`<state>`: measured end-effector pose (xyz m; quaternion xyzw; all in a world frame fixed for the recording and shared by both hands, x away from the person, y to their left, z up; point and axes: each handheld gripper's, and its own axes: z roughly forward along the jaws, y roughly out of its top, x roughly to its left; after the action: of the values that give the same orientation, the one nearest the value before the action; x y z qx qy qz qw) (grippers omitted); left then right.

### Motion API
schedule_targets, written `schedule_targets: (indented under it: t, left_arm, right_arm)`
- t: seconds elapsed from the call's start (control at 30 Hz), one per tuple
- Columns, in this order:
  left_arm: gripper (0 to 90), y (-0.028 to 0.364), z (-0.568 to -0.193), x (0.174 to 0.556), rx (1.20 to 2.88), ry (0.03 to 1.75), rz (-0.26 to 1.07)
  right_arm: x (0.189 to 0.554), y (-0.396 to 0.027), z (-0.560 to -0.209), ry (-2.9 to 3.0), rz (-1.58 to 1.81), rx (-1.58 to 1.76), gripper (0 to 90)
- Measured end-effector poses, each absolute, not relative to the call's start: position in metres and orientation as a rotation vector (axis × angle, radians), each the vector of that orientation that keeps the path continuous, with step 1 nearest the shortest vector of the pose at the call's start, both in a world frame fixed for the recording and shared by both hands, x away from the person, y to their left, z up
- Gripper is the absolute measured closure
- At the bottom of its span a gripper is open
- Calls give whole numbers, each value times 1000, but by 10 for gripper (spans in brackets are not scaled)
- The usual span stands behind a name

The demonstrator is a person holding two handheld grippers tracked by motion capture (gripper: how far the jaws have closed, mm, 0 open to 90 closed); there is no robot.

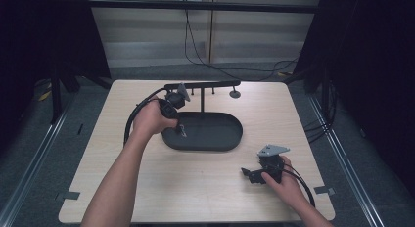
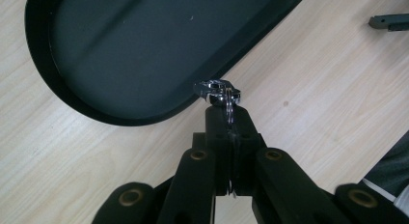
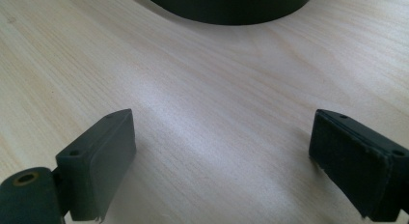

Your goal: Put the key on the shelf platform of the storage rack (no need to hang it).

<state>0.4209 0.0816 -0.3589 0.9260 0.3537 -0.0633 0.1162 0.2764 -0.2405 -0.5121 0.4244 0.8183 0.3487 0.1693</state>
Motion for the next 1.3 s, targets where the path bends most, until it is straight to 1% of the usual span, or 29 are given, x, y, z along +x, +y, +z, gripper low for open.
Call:
schedule_targets:
  t: [1.3]
  left_arm:
    - [887, 39, -388, 440, 2749, 980, -146]
  right_arm:
    - [276, -240, -512, 2329, 991, 1203, 88]
